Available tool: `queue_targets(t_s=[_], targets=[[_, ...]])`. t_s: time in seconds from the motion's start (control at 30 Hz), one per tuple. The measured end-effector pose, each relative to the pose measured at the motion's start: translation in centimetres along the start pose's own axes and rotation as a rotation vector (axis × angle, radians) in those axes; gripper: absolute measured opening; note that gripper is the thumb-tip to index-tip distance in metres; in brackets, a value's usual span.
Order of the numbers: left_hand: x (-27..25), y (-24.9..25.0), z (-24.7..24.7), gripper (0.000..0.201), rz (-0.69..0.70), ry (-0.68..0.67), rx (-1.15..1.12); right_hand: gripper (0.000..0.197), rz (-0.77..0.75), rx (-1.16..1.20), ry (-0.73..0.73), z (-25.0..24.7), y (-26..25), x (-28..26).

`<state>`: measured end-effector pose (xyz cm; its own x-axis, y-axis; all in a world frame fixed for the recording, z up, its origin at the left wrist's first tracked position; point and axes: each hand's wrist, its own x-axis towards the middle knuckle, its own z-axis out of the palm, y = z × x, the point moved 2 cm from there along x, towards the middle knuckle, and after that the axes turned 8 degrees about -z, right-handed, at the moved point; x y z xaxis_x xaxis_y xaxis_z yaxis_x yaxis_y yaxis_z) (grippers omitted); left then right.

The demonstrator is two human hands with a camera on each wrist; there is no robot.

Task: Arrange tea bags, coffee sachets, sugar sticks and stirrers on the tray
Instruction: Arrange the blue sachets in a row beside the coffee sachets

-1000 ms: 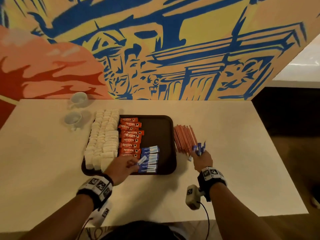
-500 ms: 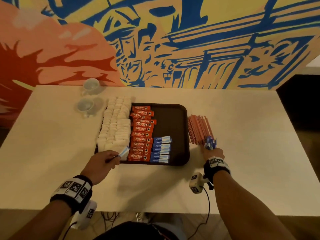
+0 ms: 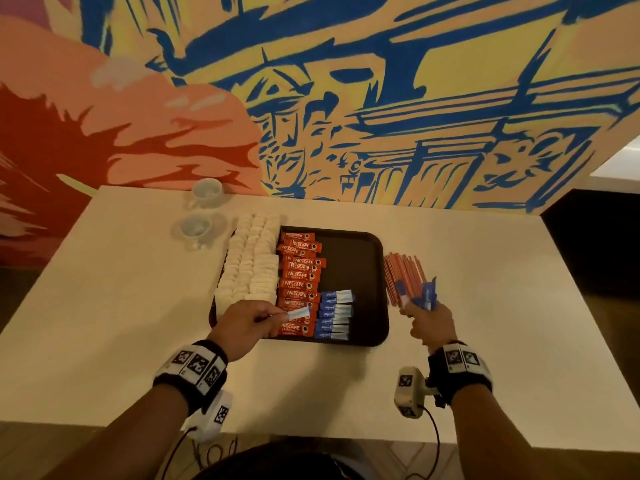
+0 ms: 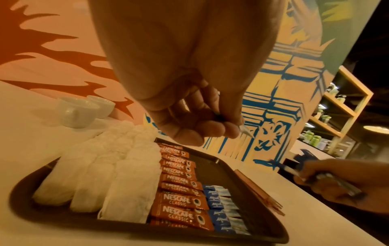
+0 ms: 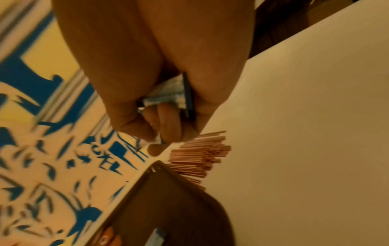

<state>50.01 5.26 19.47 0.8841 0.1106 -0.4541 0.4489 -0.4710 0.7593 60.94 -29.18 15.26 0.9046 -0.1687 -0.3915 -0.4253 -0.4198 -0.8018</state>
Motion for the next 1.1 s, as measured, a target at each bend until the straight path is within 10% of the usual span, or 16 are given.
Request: queue_targets(t_s=[0.23,0.6,0.8,1.1], targets=[[-1.8,1.5,0.5,0.013,0.060,-0.047,-0.034,0.011,-0.102,0.191,-0.358,4.6,-4.8,-6.1],[-3.7,1.0,-0.8,0.015,0.105,-0.117,-0.247,0.046,-0.135,0.149,-0.377,7.5,-7.1,-11.4],[-3.7,1.8,-0.2,0.013,0.094,-0.095,-0.274,0.012,-0.314,0.200,-0.487,6.6,-8.7,-13.0],[-2.6,4.3,1.2,0.011,0.110,-0.110,-0.245,0.027,-0.316,0.167,-0.583,6.1,-8.3,-10.9]])
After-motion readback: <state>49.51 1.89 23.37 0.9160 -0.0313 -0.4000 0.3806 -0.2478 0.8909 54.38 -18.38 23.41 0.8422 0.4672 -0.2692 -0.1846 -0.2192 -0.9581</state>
